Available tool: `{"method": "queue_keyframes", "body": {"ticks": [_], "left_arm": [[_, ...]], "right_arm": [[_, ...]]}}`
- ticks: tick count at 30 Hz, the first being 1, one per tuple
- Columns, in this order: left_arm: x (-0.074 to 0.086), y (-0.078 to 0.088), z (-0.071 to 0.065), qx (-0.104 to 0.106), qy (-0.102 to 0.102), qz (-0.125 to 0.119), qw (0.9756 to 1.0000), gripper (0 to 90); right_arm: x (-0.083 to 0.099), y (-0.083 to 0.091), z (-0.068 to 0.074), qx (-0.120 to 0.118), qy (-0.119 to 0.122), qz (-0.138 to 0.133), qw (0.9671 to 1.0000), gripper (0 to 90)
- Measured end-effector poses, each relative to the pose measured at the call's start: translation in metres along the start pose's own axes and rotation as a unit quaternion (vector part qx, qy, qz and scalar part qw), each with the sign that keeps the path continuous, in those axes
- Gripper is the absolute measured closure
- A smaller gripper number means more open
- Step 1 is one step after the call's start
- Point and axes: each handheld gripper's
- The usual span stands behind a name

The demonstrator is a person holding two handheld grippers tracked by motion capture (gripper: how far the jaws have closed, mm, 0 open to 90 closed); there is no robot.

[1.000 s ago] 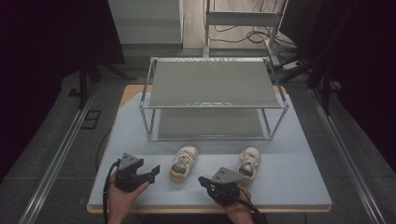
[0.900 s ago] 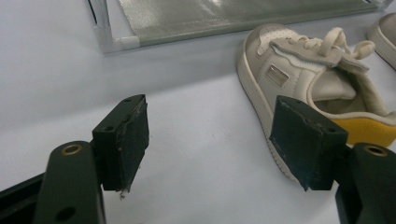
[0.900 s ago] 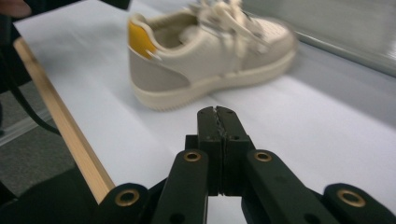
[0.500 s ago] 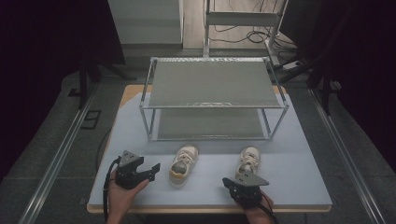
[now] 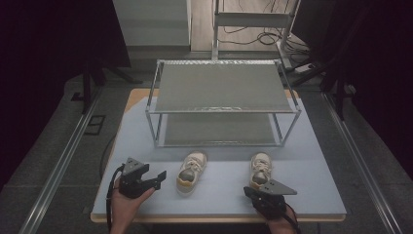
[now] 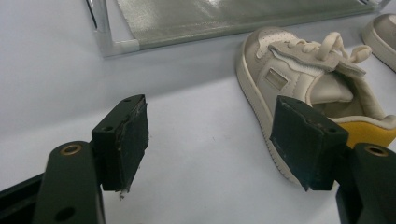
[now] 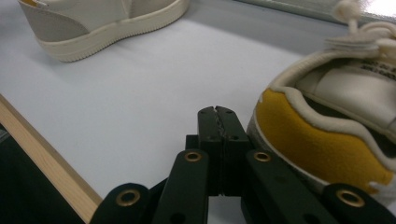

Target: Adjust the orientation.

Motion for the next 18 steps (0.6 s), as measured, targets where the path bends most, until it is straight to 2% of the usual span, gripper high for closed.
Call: {"method": "queue_keyframes", "body": {"ticks": [4,9,18], "left_arm": [[0.000,-0.001,0.001,0.012,0.004,0.000,0.9999,28.0],[0.001,-0.002,0.000,0.013,0.002,0.002,0.9999,27.9],[0.001,-0.002,0.001,0.012,0.002,0.002,0.9999,28.0]], "right_arm": [[0.006,0.006,-0.007,0.011,-0.008,-0.002,0.9999,89.7],[0.010,0.012,-0.021,0.023,-0.023,-0.001,0.9995,89.6],[0.013,0.018,-0.036,0.033,-0.040,-0.003,0.9987,89.6]]}}
Point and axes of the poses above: each handheld gripper's, and its own axes: y roughly backward along the jaws, x roughly out of its underside, z roughly to its left, and after that the axes turned 10 degrees about z, right-handed
